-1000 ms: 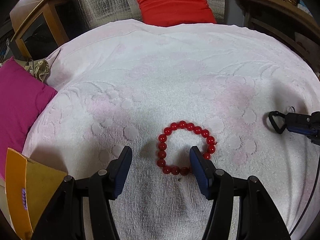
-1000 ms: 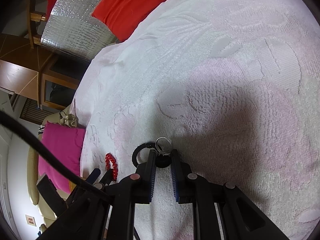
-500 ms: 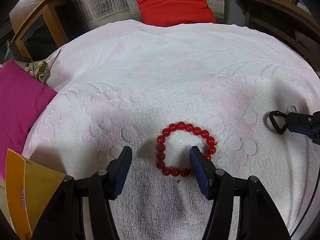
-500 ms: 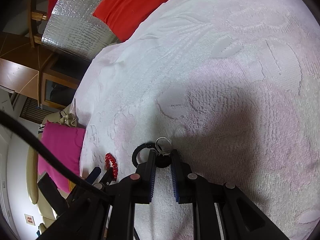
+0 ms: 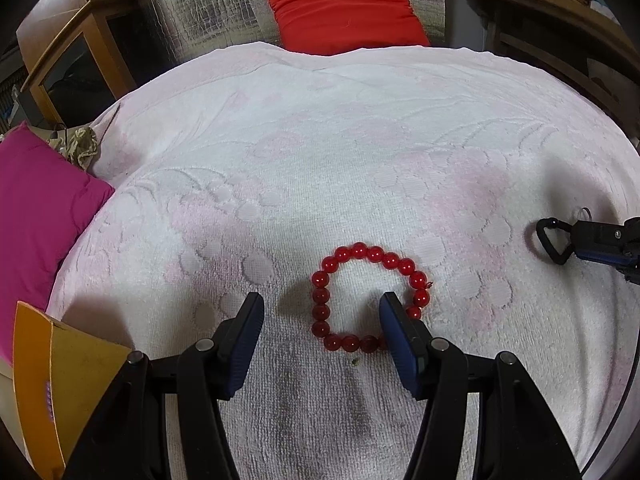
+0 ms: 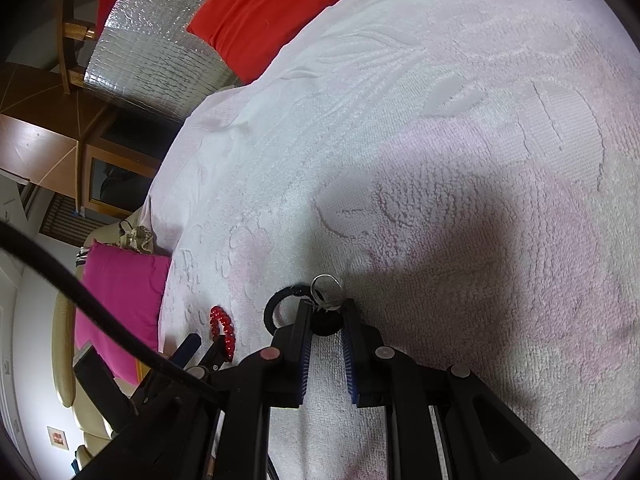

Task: Organize jewelry
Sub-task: 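Hold the carabiner in the right tool while the left tool hovers over the red bracelet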

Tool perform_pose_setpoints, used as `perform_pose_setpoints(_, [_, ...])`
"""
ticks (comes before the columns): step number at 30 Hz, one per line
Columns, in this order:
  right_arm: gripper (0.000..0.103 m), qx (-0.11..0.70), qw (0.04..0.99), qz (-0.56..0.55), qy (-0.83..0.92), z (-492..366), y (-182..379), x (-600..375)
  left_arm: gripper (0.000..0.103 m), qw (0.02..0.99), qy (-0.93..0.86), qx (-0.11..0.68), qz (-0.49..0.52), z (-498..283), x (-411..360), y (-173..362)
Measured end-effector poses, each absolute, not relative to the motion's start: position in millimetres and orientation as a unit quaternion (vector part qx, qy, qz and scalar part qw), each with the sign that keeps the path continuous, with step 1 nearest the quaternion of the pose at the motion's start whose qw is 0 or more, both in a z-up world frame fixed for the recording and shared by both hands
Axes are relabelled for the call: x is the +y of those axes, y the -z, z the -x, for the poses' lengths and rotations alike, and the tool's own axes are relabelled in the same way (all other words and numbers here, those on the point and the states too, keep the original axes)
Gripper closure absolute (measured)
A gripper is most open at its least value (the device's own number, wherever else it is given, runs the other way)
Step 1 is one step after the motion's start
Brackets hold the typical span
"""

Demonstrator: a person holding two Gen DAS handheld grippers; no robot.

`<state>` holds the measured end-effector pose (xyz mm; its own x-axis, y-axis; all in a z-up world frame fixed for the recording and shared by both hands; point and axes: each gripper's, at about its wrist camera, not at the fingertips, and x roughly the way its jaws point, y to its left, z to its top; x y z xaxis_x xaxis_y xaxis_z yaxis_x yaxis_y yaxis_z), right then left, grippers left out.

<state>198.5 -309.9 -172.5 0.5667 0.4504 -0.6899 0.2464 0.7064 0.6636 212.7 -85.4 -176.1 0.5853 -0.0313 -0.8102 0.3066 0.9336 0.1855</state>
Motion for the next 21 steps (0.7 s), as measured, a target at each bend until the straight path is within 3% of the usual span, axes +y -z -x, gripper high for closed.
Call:
perform_pose_setpoints(13, [0.086,0.462,0.800,-0.378,-0.064,-199,173,-311,0.042,0.854,0.179,0.485,-0.056,-217,-64,175])
perform_pose_setpoints(21, [0.086,0.462,0.800,-0.378,-0.063,-199,172,-311,0.042,0.824,0.250,0.503,-0.080,-195,-77,173])
